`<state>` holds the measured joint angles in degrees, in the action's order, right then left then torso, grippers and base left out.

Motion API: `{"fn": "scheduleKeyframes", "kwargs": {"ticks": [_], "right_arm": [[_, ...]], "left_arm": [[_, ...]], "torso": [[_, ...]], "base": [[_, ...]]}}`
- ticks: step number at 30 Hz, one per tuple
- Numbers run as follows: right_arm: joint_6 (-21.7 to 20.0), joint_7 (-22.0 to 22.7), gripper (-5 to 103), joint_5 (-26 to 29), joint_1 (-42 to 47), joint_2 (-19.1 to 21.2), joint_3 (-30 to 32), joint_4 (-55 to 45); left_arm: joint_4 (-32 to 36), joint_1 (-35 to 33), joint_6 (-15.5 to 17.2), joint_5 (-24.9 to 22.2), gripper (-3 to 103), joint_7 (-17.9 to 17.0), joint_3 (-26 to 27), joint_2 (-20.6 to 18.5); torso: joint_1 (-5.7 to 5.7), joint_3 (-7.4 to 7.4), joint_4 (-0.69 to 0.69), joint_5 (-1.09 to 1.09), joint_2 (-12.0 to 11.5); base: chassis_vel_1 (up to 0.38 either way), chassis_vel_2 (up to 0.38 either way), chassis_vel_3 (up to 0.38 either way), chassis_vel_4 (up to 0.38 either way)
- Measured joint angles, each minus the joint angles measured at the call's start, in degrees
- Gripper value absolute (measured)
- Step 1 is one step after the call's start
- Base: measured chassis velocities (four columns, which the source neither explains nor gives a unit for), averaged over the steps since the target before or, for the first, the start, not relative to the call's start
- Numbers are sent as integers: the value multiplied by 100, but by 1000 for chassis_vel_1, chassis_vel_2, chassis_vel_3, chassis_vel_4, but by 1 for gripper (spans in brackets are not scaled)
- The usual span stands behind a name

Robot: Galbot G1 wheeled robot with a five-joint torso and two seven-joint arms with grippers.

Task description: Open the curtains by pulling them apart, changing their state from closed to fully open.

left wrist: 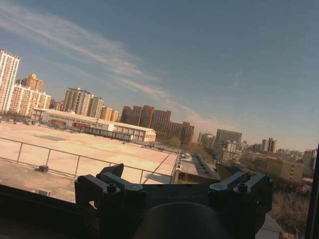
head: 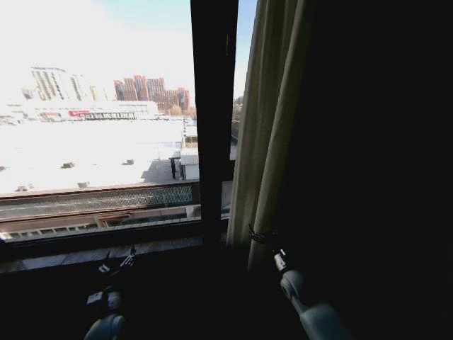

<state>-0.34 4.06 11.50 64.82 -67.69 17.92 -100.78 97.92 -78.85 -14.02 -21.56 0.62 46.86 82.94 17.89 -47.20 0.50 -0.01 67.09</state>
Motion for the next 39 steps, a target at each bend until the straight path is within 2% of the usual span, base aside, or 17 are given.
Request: {"fn": "scheduleKeyframes", "kwargs": {"ticks": [11,39], "right_arm": [[68,-92,100,-87,-83,-249,-166,258],[52,-87,100,-69,-127,-259,-186,285]], "left_arm": [[0,0,0,0,100,0,0,0],[0,0,0,0,100,0,0,0]], "torso": [[0,0,0,0,0],[1,0,0,1,0]], "base": [[0,0,0,0],[0,0,0,0]]}}
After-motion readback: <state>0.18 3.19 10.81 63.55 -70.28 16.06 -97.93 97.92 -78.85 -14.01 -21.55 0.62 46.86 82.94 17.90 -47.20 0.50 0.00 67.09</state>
